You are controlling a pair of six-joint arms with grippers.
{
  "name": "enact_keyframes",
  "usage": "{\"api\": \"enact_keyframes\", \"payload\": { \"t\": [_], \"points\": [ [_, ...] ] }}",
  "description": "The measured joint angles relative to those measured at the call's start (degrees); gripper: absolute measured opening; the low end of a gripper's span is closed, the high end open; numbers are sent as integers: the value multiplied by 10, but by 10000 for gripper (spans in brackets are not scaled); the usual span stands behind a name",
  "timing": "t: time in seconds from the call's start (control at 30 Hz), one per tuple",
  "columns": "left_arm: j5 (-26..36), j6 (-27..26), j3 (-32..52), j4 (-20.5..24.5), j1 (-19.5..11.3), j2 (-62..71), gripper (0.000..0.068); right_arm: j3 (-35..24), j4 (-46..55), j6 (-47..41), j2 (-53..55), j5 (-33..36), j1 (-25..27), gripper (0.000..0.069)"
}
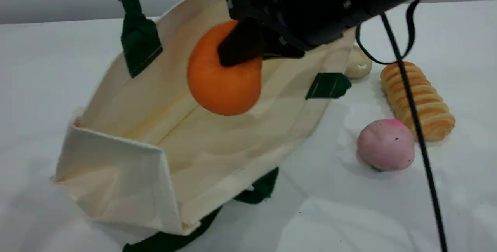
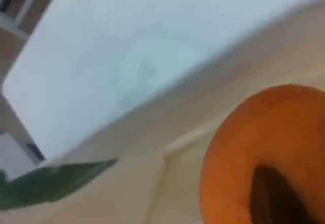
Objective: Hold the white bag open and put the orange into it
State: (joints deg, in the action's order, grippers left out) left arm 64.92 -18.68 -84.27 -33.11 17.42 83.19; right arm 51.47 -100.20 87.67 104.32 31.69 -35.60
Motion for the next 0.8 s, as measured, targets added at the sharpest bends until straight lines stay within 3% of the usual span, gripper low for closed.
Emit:
{"api": "enact_keyframes", "payload": {
  "t": [0.17, 0.33, 0.43, 0.63, 0.7, 0.8],
  "points": [
    [0, 1, 0, 0, 0, 0, 74, 0, 2, 14, 21, 6, 0, 55],
    [0, 1, 0, 0, 0, 0, 74, 0, 3, 23, 38, 58, 0, 85],
    [0, 1, 0, 1, 0, 1, 74, 0, 3, 23, 38, 66, -5, 188],
    [6, -1, 1, 3, 0, 1, 74, 0, 2, 23, 36, 90, -9, 524],
    [6, -1, 1, 3, 0, 2, 74, 0, 3, 23, 32, 99, 0, 569],
    [0, -2, 1, 2, 0, 2, 74, -1, 5, 22, 13, 117, 19, 572]
  ]
}}
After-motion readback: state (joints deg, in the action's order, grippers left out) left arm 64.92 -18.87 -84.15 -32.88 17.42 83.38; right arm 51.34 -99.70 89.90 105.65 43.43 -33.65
